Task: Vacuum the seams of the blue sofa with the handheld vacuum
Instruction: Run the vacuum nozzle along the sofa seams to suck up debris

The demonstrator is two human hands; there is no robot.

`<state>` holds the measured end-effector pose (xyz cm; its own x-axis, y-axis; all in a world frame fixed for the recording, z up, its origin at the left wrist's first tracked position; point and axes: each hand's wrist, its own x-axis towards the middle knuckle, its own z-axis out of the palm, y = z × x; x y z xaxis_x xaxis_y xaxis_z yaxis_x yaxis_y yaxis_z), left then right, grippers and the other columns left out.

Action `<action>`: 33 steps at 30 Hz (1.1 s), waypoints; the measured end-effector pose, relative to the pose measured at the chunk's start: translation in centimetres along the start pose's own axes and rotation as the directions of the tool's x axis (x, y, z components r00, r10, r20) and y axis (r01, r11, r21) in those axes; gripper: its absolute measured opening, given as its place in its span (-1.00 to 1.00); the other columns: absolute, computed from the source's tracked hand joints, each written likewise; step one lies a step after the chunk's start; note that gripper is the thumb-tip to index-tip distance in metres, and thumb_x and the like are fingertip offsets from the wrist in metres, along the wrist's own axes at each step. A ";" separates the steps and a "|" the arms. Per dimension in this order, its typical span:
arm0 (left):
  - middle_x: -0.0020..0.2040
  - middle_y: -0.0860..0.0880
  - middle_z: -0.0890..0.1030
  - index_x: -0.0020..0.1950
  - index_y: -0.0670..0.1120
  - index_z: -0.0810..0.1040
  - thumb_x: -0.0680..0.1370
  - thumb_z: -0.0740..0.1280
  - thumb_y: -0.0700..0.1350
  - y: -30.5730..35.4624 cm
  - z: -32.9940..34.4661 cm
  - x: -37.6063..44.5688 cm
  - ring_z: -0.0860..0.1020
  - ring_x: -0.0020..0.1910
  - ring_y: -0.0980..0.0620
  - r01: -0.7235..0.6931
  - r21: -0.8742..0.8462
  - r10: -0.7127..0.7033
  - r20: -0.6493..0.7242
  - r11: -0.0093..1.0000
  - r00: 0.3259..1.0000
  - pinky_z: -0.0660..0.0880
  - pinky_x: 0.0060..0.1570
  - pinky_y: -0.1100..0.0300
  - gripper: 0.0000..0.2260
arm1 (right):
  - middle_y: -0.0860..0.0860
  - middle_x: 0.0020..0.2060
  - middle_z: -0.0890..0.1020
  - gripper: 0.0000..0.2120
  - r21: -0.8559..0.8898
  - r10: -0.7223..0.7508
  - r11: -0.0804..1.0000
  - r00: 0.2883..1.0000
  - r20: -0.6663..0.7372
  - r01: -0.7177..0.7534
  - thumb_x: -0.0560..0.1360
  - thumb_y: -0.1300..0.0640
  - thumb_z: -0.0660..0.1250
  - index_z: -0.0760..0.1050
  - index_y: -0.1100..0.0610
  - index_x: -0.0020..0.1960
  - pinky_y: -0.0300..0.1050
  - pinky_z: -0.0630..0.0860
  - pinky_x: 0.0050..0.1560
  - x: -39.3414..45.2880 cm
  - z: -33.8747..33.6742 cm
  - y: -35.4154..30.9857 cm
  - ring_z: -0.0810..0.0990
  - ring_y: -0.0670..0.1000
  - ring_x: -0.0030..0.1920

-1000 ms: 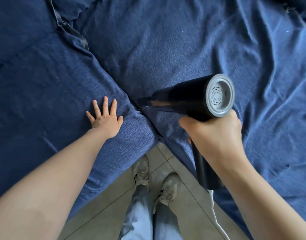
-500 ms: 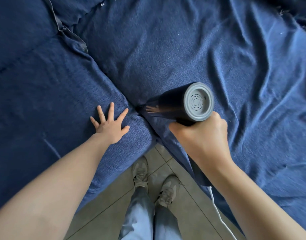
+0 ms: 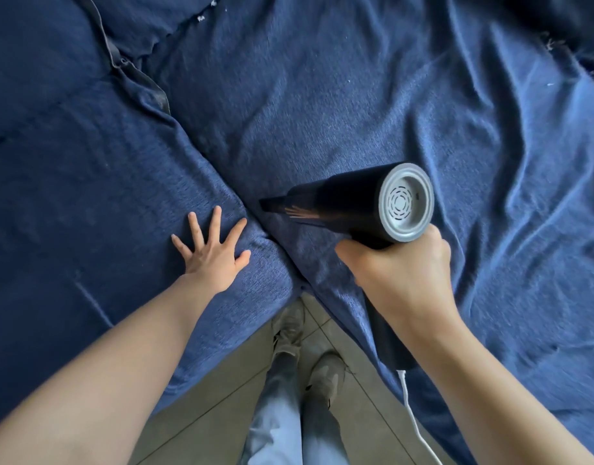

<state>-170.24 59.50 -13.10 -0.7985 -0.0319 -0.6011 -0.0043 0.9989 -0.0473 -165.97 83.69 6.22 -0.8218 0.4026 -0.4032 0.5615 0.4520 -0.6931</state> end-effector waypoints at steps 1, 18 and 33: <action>0.55 0.02 -0.35 0.55 0.27 -0.14 0.59 0.05 0.27 -0.1 -0.5 0.6 -0.39 0.48 -0.27 0.002 -0.012 -0.002 -0.002 1.000 1.000 -0.19 0.33 -0.48 -0.42 | 0.04 -0.37 0.65 -0.72 0.007 -0.007 1.000 1.000 -0.007 0.007 0.16 -0.11 0.29 0.47 0.12 -0.35 -0.13 0.45 -0.18 0.6 0.3 -0.6 0.64 0.13 -0.18; 0.60 -0.05 -0.07 0.59 -0.03 0.01 0.60 0.19 0.10 -2.5 -14.8 20.1 -0.10 0.56 -0.19 -0.009 -0.244 -0.071 -0.320 0.970 0.945 -0.04 0.46 -0.28 -0.37 | 0.22 -0.36 0.62 -0.69 0.184 -0.081 0.978 0.994 -0.078 0.094 0.20 0.01 0.34 0.51 0.27 -0.26 0.15 0.61 -0.15 17.8 7.4 -14.6 0.62 0.31 -0.19; 0.57 -0.08 -0.28 0.58 -0.01 -0.26 0.55 0.11 0.29 -2.6 -20.7 30.7 -0.25 0.53 -0.22 0.107 -0.272 -0.160 -0.181 0.956 0.970 -0.15 0.42 -0.36 -0.21 | 0.18 -0.38 0.63 -0.71 0.244 -0.005 0.970 0.999 -0.042 0.015 0.22 0.02 0.36 0.52 0.26 -0.25 0.10 0.63 -0.12 27.7 11.8 -21.3 0.64 0.28 -0.21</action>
<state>-207.24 56.62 -14.92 -0.8831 -0.1841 -0.4316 -0.2529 0.9615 0.1072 -201.86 75.84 2.76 -0.8195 0.4340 -0.3743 0.5088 0.2505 -0.8236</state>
